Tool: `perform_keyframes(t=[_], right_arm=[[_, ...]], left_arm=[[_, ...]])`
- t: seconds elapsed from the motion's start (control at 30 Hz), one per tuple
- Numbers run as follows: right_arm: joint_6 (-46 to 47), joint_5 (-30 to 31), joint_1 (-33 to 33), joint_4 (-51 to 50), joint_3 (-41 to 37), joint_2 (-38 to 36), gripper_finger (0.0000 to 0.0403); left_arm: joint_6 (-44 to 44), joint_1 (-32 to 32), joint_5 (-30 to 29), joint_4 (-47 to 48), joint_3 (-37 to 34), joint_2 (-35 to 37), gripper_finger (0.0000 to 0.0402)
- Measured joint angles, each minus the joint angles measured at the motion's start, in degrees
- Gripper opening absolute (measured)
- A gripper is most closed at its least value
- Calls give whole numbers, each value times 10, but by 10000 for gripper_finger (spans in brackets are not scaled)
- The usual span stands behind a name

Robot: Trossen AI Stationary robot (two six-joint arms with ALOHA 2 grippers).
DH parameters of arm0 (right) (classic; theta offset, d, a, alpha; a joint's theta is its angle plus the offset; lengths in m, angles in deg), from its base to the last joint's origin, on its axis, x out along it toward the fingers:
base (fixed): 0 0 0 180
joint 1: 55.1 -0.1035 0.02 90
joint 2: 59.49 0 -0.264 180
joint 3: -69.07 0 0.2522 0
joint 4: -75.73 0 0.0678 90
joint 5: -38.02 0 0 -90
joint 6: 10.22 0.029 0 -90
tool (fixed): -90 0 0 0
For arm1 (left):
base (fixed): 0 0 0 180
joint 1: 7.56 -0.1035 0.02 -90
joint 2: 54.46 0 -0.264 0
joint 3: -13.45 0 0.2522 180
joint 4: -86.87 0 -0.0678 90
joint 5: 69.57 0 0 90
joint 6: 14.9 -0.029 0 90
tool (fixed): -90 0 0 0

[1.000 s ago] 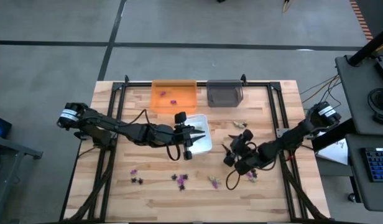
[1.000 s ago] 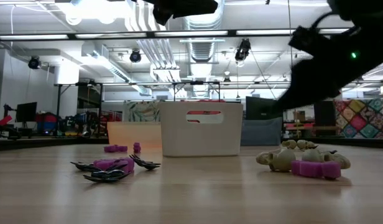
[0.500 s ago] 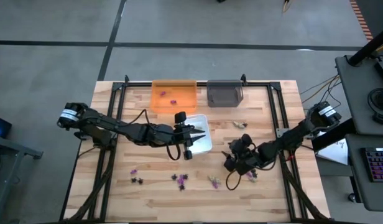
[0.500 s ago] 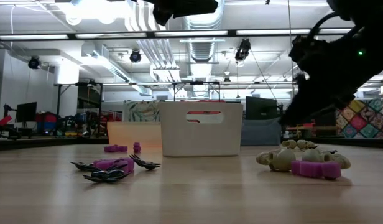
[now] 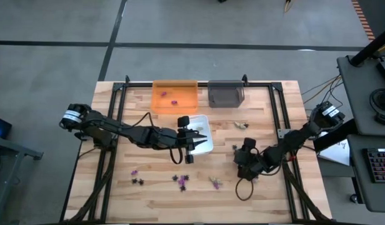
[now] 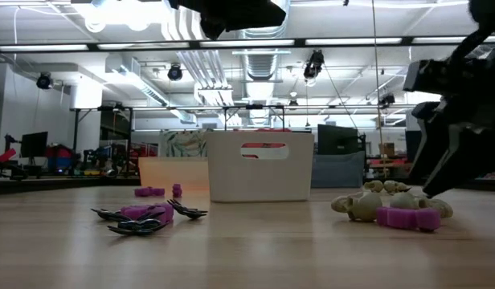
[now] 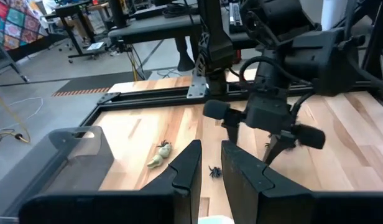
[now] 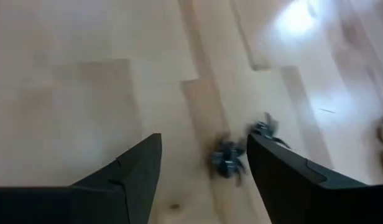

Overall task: Sort Halloween decoration
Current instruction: Put the black spider toy into the black bin

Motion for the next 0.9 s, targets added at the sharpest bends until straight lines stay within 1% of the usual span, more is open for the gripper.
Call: perform_keyframes(t=[0.17, 0.4, 0.6, 0.73, 0.9], right_arm=[[47, 7, 0, 16, -34, -1, 216], [79, 17, 0, 144, -94, -3, 193], [130, 18, 0, 197, -130, -2, 165], [130, 22, 0, 264, -158, -2, 147], [128, 34, 0, 280, -164, -1, 122]], left_arm=[[-11, 0, 0, -1, 0, 0, 45], [-12, 0, -1, -1, 0, 0, 45], [-12, 0, -1, -1, 0, 0, 45], [-13, 0, -1, -1, -1, 0, 45], [-12, 0, -1, -1, -2, 0, 45]])
